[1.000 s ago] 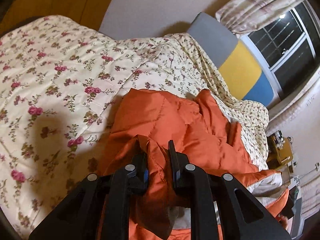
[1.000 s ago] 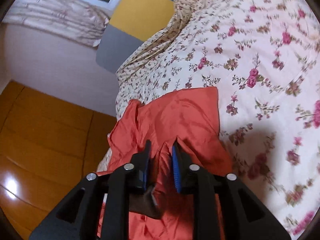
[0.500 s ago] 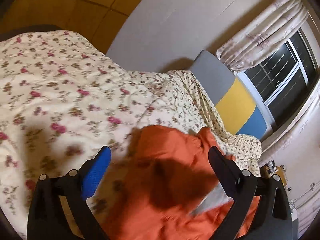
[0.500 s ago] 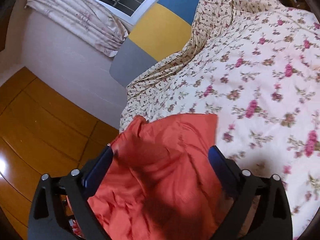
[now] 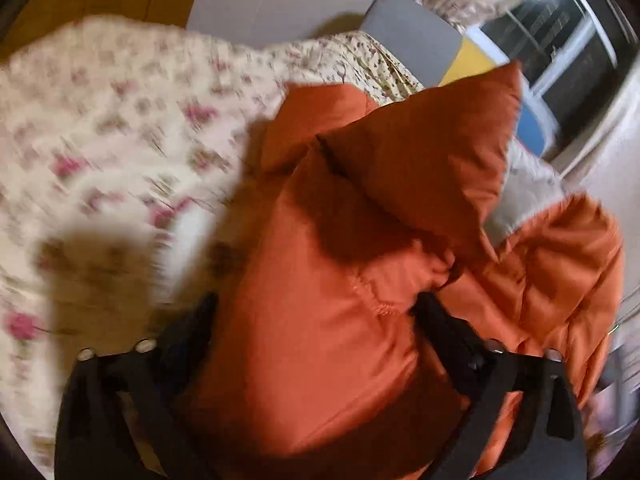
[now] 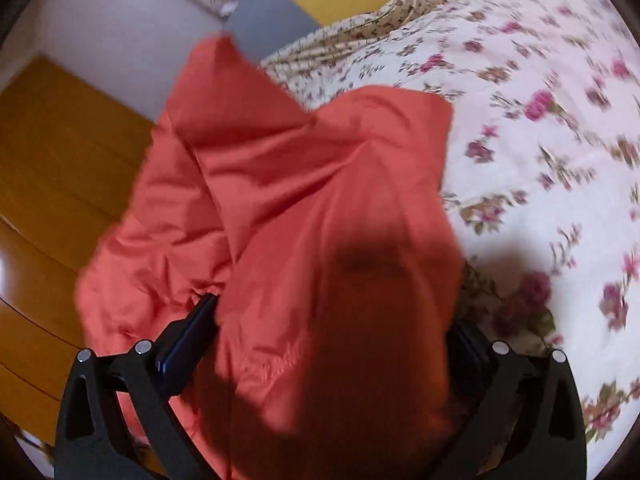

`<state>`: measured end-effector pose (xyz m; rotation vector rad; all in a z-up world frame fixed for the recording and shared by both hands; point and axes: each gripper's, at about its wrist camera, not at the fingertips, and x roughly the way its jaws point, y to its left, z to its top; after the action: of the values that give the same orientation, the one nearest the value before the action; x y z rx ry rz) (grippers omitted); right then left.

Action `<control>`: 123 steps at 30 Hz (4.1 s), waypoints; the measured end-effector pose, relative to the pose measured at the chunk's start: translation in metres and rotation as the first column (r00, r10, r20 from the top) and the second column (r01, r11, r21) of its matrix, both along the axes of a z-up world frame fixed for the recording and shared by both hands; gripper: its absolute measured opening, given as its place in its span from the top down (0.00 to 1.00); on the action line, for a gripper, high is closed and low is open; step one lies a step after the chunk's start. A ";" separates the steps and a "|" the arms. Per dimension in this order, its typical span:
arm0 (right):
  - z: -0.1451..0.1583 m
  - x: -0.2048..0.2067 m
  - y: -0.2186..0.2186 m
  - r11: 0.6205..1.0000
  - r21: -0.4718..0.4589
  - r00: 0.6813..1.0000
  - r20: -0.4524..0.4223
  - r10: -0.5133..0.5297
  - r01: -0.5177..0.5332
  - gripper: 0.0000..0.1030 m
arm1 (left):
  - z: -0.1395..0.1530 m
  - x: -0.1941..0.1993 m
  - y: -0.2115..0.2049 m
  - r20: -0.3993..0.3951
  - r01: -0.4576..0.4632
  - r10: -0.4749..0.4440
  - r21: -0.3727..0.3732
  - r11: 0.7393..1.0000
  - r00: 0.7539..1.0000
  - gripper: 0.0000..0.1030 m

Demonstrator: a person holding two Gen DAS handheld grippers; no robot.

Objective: Fold large clothes

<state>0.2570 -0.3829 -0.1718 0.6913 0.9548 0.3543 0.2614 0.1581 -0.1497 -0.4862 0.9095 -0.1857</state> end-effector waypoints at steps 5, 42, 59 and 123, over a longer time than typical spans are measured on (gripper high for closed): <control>0.000 -0.016 0.000 1.000 0.011 1.000 0.000 0.010 -0.010 0.46 | 0.007 -0.016 -0.018 0.015 0.068 -0.070 0.070 0.995 0.997 0.50; 0.080 -0.056 -0.002 0.958 -0.275 0.973 0.185 0.138 -0.083 0.29 | 0.063 -0.062 -0.049 0.185 0.209 -0.293 0.372 0.904 0.938 0.04; 0.159 -0.088 -0.003 0.962 -0.267 0.932 0.359 0.039 0.063 0.86 | 0.131 -0.101 -0.043 0.406 0.003 -0.088 0.206 0.979 0.909 0.77; 0.005 0.113 0.013 0.884 -0.405 0.972 0.084 -0.219 0.234 0.42 | 0.045 0.056 -0.218 0.195 -0.023 -0.091 0.515 0.857 0.977 0.19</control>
<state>0.3703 -0.3697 -0.1673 0.3988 0.8670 -0.0474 0.3173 -0.0597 -0.1050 0.0527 0.7180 -0.0192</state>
